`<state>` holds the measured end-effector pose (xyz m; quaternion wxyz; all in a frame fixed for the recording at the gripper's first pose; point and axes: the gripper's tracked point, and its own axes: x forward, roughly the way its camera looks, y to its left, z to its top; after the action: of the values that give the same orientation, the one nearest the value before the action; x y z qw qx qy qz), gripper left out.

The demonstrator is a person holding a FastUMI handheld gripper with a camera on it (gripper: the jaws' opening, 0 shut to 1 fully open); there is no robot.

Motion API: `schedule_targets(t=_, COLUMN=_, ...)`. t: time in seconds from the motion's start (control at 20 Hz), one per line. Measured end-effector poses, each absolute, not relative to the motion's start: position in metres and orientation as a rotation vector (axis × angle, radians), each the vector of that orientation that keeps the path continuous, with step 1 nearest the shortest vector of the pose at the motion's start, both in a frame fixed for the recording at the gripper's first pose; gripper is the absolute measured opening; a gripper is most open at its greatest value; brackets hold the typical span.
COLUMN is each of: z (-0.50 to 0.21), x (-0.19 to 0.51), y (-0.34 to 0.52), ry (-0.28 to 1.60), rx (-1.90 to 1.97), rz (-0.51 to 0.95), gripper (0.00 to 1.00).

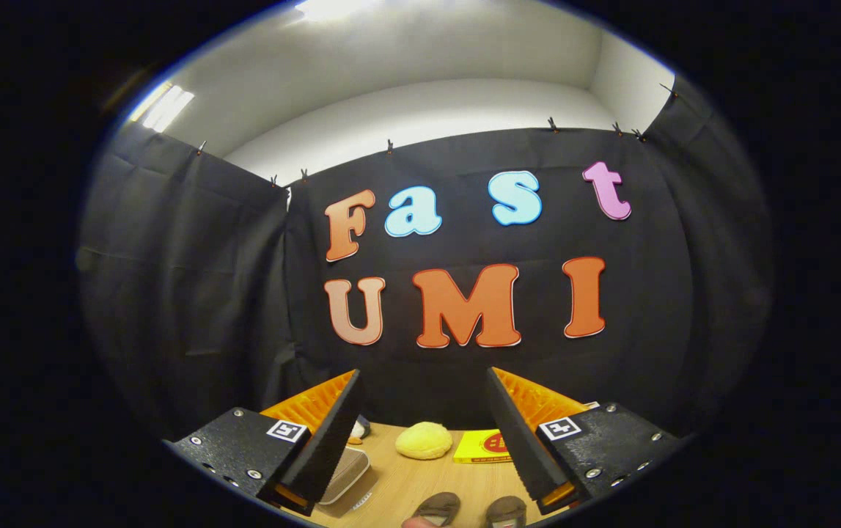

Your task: Open the storage box then place both shoes into the box .Put the left shoe in first, then the right shoe, with the right side of both shoes facing outward in a uniform manner.

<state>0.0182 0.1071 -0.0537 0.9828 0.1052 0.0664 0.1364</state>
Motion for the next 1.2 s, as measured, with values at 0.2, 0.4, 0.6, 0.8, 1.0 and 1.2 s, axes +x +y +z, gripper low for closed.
schedule_targets(t=0.2, z=-0.093, x=0.013, y=0.151, ry=0.255, rx=0.234, rz=0.394, gripper=0.99)
schedule_targets(t=0.4, z=-0.156, x=0.004, y=0.192, ry=0.475, rx=0.293, rz=0.497, gripper=0.99)
schedule_targets(t=0.6, z=-0.205, x=-0.002, y=0.222, ry=0.619, rx=0.291, rz=0.547, gripper=0.99)
schedule_targets(t=0.8, z=-0.246, x=-0.009, y=0.259, ry=0.752, rx=0.338, rz=0.624, gripper=0.98)
schedule_targets(t=1.0, z=-0.284, x=-0.018, y=0.292, ry=0.893, rx=0.423, rz=0.687, gripper=0.98)
schedule_targets(t=1.2, z=-0.322, x=-0.022, y=0.313, ry=0.994, rx=0.470, rz=0.727, gripper=0.98)
